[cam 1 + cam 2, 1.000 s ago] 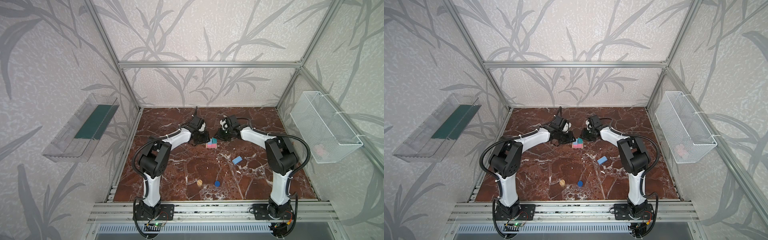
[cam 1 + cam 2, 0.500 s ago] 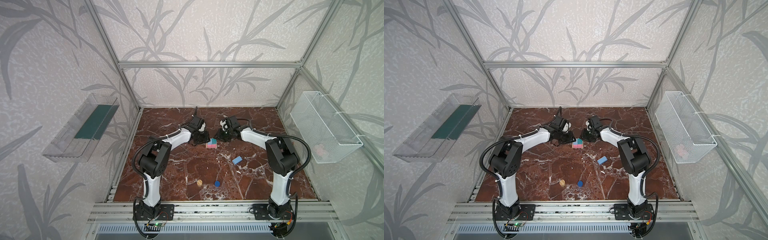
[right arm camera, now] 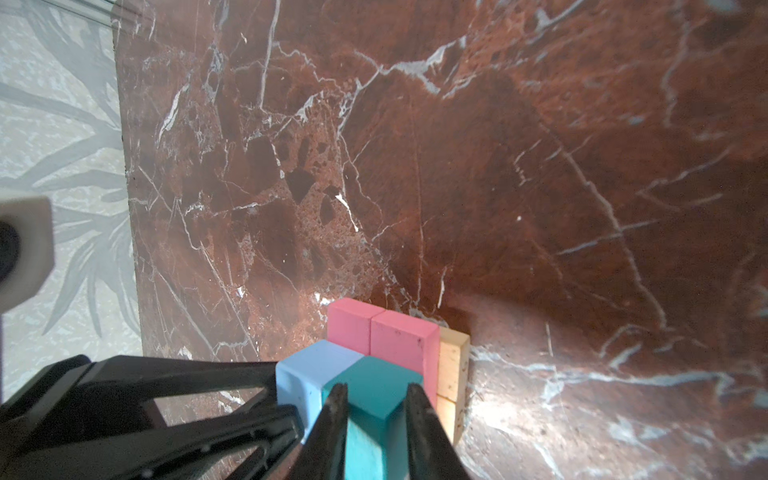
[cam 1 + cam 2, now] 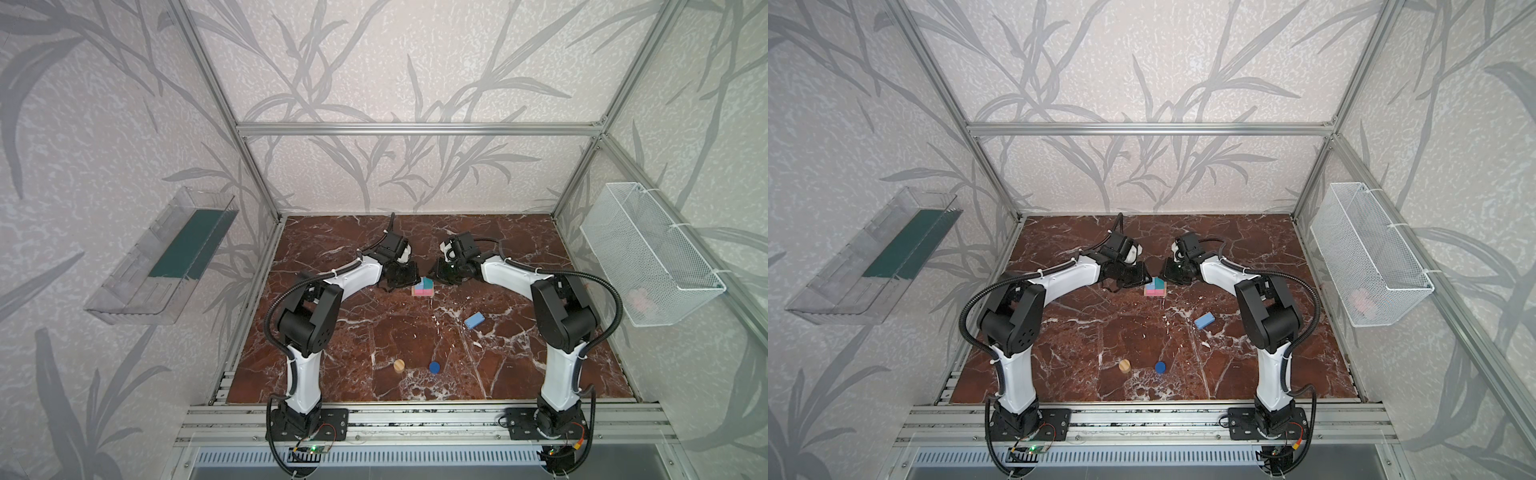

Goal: Build the wood block tower

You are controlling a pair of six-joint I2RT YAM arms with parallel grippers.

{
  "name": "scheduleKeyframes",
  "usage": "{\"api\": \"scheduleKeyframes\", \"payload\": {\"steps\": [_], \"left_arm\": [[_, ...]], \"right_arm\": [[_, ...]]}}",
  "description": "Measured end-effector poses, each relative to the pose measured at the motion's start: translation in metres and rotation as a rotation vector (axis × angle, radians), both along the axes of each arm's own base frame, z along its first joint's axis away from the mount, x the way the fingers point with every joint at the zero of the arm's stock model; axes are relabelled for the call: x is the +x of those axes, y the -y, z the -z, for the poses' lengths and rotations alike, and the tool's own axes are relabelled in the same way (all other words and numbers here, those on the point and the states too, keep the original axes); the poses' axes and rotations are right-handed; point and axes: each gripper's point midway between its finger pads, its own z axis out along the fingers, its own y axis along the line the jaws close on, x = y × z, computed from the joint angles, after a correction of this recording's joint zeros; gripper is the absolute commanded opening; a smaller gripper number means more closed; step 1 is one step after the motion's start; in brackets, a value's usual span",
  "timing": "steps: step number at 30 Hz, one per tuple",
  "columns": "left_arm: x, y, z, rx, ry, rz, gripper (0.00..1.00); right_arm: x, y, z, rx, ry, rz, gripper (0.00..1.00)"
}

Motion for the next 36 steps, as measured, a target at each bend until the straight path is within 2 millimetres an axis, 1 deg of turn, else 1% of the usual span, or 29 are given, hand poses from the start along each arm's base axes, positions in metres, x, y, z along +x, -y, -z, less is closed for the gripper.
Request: {"api": "scheduleKeyframes", "payload": {"steps": [20,27,36], "left_arm": [[0.0000,0.0000,-0.0001,0.000,0.000,0.001,0.27],[-0.0001,0.0002,-0.0001,0.000,0.001,0.002,0.33],[0.0003,0.0002,-0.0013,0.002,0.001,0.002,0.37]], "right_arm": [[-0.0044,0.0036,0.0010,-0.009,-0.006,0.011,0.33],[-0.0041,0.0042,0.0014,-0.011,-0.008,0.017,0.36],[-0.0049,0.0065,0.0033,-0.023,-0.017,0.026,0.44]]}}
